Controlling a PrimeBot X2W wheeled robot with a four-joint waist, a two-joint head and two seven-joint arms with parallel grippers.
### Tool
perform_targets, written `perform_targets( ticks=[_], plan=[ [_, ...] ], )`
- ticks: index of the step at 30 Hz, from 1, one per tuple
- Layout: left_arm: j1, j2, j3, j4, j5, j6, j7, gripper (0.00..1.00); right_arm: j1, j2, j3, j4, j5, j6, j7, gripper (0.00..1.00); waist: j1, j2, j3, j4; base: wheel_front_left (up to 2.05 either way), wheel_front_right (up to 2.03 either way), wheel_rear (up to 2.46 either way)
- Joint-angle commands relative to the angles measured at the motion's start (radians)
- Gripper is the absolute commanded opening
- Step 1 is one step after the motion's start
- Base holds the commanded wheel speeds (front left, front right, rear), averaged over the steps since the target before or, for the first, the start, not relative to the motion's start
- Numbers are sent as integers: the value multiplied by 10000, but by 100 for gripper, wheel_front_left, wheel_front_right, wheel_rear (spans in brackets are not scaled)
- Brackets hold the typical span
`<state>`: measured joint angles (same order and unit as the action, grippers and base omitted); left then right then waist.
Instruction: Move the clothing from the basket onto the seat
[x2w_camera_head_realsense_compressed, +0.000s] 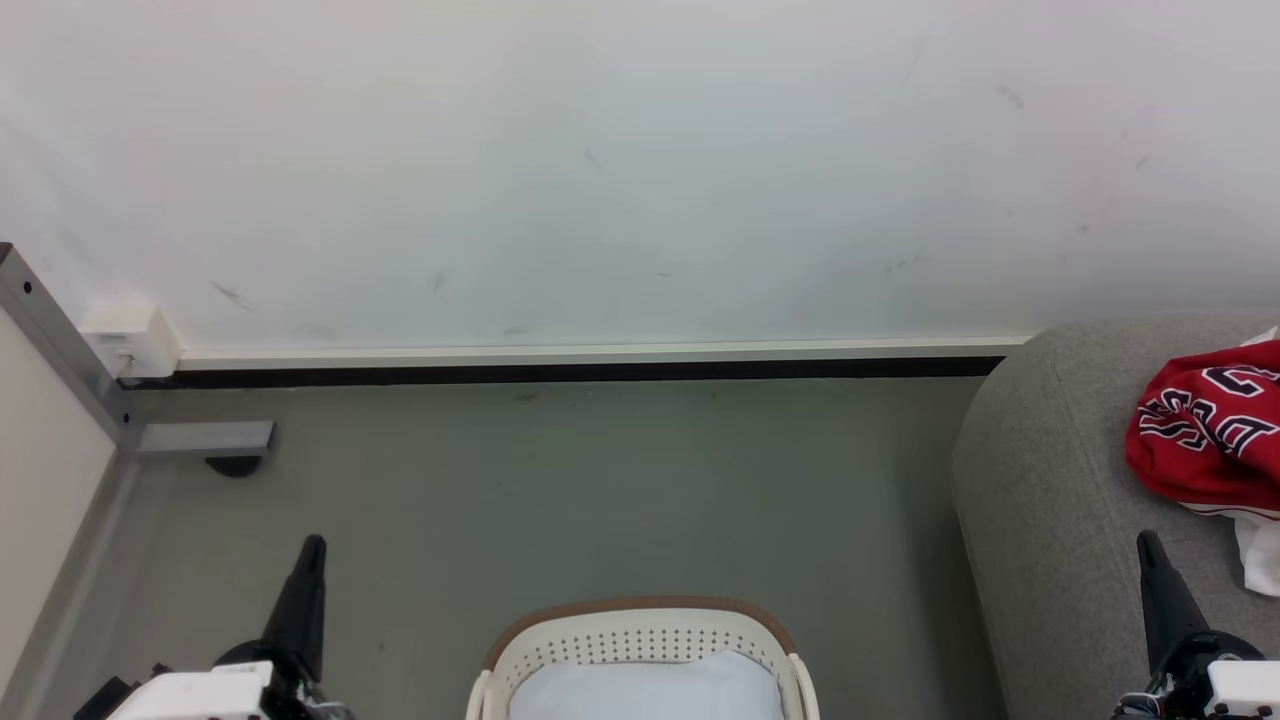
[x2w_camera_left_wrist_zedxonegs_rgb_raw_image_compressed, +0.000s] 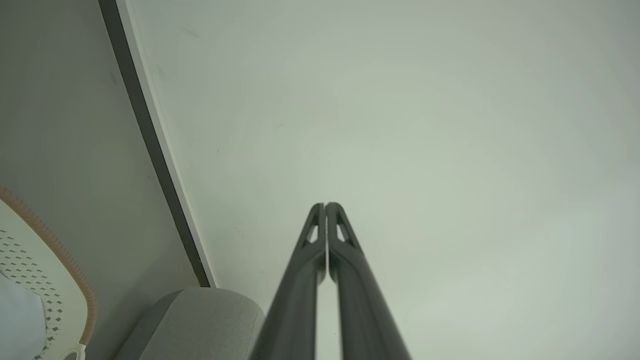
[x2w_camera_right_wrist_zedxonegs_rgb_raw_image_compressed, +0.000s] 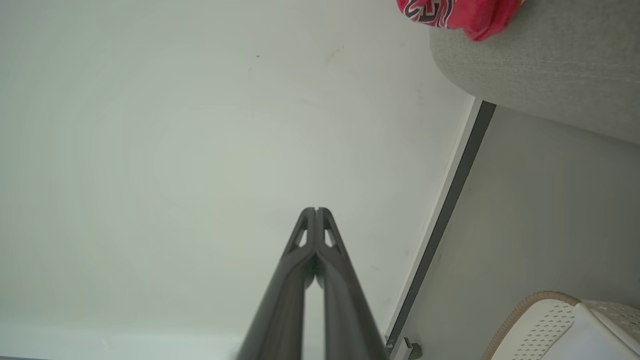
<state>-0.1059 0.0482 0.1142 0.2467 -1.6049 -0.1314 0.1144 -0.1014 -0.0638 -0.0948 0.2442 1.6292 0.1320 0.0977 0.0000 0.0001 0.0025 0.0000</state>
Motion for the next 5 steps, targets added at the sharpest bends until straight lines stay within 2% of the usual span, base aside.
perform_targets(
  ticks=[1, 5],
  plan=[
    [-93, 18, 33, 1, -129, 14, 45, 0, -140, -16, -21, 27, -12, -24, 32, 0, 0, -1, 0, 0, 0, 0, 0],
    [-93, 18, 33, 1, -129, 14, 45, 0, -141, -9, -31, 28, -23, -24, 43, 0, 0, -1, 0, 0, 0, 0, 0]
  ],
)
